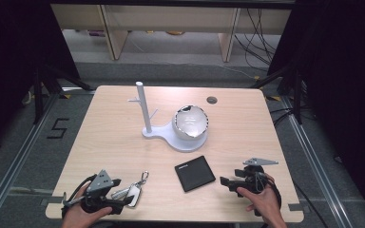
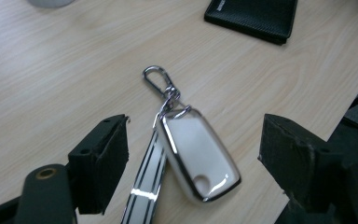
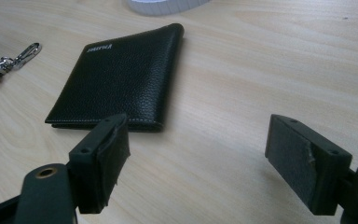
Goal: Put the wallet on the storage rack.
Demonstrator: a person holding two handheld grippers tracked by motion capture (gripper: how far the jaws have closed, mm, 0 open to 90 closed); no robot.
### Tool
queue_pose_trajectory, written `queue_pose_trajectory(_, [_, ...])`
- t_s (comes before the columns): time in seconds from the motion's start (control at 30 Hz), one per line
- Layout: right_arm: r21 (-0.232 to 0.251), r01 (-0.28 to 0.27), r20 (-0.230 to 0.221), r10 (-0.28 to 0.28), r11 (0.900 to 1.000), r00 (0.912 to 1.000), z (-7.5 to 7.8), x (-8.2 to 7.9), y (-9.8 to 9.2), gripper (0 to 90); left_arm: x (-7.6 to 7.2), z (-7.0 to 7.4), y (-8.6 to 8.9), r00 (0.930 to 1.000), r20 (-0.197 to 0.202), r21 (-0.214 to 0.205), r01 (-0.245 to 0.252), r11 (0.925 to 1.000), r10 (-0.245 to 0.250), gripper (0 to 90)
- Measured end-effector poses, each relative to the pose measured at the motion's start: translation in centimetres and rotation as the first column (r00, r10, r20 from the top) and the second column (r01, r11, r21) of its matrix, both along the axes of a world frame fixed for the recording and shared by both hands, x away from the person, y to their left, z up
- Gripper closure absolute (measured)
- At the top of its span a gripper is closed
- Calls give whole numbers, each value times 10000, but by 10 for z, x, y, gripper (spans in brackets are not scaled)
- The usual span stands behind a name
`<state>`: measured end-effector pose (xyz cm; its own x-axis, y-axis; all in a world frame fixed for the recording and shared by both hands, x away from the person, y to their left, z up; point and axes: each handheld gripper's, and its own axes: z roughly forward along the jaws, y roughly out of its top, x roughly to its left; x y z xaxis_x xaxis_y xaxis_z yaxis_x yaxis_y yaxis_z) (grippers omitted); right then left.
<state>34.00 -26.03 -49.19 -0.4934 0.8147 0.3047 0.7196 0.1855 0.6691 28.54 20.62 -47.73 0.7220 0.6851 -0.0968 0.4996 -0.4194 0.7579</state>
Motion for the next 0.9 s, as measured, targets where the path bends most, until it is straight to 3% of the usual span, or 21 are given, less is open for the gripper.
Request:
queue_pose_trajectory(0.03, [183,-22,-173,25,9998,9998,1,0,0,221,2,1,-3,9999,58,-6,148,9999,-148,239])
queue_pose_trajectory(0.13, [104,-138,-141,140,9999,9998,2,2,1,218,7,5,-14,9995,97,49,306,9995,-307,256])
queue_pose_trajectory(0.23, [541,-18,-595,50,9985,9982,6,3,4,217,15,6,-31,9974,21,97,721,9973,-722,303])
queue_pose_trajectory(0.27, [541,-18,-595,50,9985,9982,6,3,4,217,15,6,-31,9974,21,97,721,9973,-722,321])
queue_pose_trajectory(0.3, [307,-268,-285,277,9992,9992,7,6,2,217,18,7,-34,9964,62,329,848,9959,-850,321])
queue_pose_trajectory(0.37, [343,-340,-222,348,9988,9991,9,10,2,216,21,9,-43,9950,68,286,998,9946,-1000,396])
queue_pose_trajectory(0.5, [309,-374,-231,381,9988,9990,11,15,3,214,30,14,-61,9873,312,580,1538,9864,-1558,510])
queue_pose_trajectory(0.63, [566,-489,-319,507,9972,9982,13,25,6,215,38,16,-81,9791,308,694,1986,9776,-2011,706])
queue_pose_trajectory(0.8, [430,-546,-336,561,9976,9979,14,32,11,225,50,14,-107,9647,363,921,2567,9621,-2609,821])
queue_pose_trajectory(0.9, [319,-650,-354,662,9974,9972,15,35,15,235,55,9,-121,9622,277,1037,2668,9582,-2709,864])
